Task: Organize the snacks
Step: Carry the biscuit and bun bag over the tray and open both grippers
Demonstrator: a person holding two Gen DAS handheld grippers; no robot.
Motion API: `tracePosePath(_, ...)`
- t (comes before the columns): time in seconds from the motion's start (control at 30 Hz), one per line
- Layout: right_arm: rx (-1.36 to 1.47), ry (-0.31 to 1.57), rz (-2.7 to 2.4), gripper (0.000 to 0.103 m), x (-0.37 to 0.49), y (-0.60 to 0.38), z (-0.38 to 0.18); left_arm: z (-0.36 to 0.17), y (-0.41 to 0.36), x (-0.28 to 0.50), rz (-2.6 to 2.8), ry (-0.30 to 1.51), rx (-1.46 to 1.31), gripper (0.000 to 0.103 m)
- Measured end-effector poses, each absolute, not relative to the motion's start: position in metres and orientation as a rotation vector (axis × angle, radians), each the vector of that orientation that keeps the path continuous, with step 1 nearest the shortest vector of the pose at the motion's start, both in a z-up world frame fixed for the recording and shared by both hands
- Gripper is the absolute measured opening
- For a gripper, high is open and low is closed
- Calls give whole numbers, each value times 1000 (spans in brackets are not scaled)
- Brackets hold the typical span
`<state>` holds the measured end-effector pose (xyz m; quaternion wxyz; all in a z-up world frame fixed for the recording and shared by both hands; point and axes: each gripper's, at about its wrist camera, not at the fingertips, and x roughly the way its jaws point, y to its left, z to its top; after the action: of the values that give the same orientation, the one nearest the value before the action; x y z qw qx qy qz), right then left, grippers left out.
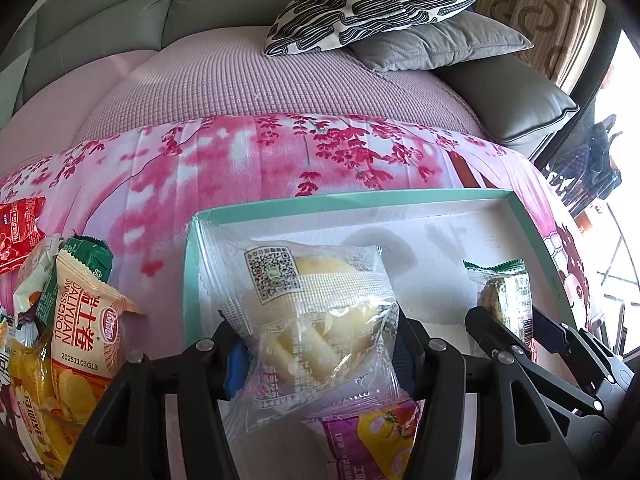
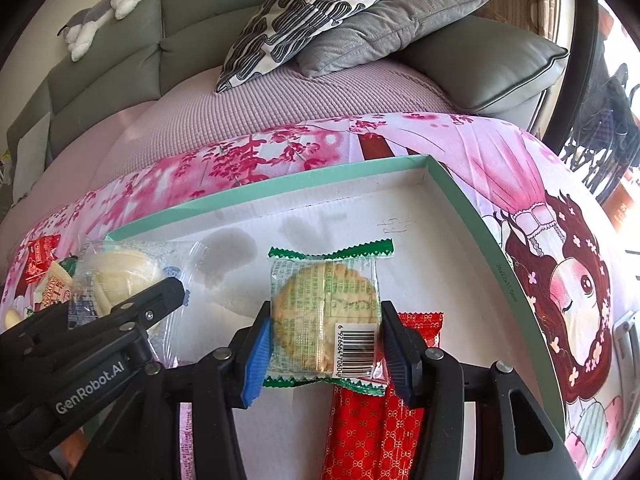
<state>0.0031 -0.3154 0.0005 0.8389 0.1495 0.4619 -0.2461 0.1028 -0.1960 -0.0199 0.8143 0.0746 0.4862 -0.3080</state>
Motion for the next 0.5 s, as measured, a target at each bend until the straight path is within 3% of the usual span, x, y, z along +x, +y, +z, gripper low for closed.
tracePosePath(0.33,331,985,-528,67,1,-318,2,-15,-191,105,-631,1041,149,67)
tracePosePath(0.5,326,980,-528,74,-1,-318,11,-2,-191,103,-672,1031,107,78)
